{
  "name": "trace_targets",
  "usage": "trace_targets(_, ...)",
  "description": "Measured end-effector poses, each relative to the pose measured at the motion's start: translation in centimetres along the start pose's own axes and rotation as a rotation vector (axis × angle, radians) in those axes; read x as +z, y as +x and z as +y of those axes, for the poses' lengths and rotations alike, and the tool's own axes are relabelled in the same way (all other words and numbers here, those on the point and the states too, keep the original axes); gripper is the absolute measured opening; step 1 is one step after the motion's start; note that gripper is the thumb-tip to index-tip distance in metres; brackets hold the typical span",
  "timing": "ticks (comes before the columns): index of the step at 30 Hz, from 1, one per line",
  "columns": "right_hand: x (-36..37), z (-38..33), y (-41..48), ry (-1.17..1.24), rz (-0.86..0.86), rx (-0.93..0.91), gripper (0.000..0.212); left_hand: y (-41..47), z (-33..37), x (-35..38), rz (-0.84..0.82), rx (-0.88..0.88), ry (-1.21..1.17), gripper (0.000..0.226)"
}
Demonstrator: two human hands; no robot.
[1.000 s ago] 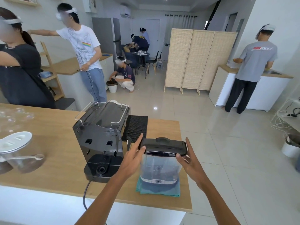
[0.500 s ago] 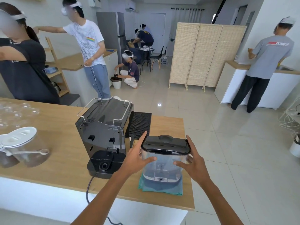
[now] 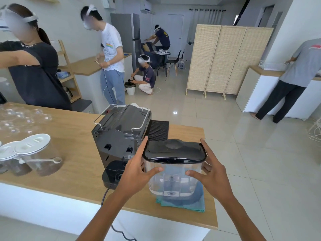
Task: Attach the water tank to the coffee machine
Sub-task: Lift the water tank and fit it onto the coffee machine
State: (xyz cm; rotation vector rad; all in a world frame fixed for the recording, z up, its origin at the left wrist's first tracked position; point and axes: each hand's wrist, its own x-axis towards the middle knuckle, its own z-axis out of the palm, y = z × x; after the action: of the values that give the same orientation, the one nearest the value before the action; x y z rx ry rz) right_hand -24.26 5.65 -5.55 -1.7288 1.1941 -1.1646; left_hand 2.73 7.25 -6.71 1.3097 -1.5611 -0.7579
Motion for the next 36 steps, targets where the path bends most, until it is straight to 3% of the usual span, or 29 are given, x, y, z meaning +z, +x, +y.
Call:
trace_targets(9, 7.1, -5.0, 0.6, 0.029, -0.006, -0.059, 0.106, -2.3, 1.9, -8.9, 0.090, 0.004, -0.004, 0.115)
trace_targets(18, 15.7, -7.4, 2.6, 0.002, 0.023, -0.073, 0.109, -1.4, -3.0, -16.0, 0.091, -0.051, -0.001, 0.115)
trace_targets(36, 22.5, -7.5, 3.3, -0.095, 0.182, 0.032, 0.104, 2.0, -8.6, -18.9, -0.008, -0.004, 0.027, 0.110)
